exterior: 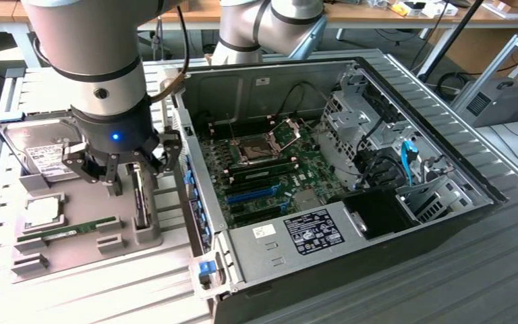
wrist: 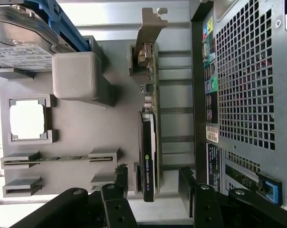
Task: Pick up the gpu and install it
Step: 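Pick up the gpu and move the gpu toward the slot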
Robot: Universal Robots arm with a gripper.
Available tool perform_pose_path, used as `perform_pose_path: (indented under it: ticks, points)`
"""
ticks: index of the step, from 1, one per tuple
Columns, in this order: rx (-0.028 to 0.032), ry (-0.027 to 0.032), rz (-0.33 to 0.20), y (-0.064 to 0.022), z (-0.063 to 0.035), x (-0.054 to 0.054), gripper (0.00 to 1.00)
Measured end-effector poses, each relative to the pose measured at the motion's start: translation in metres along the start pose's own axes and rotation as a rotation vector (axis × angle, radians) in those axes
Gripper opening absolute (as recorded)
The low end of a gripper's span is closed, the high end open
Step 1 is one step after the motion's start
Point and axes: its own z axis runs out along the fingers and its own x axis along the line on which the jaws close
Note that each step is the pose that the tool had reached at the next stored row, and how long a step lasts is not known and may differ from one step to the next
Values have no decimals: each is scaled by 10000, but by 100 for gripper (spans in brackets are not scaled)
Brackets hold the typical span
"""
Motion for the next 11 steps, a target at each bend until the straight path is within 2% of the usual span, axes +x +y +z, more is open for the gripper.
perform_pose_path:
  ticks: [8,11]
  points:
    - [0,1,-1,-7,150,2,55]
    - [1,2,0,-8,160,3,55]
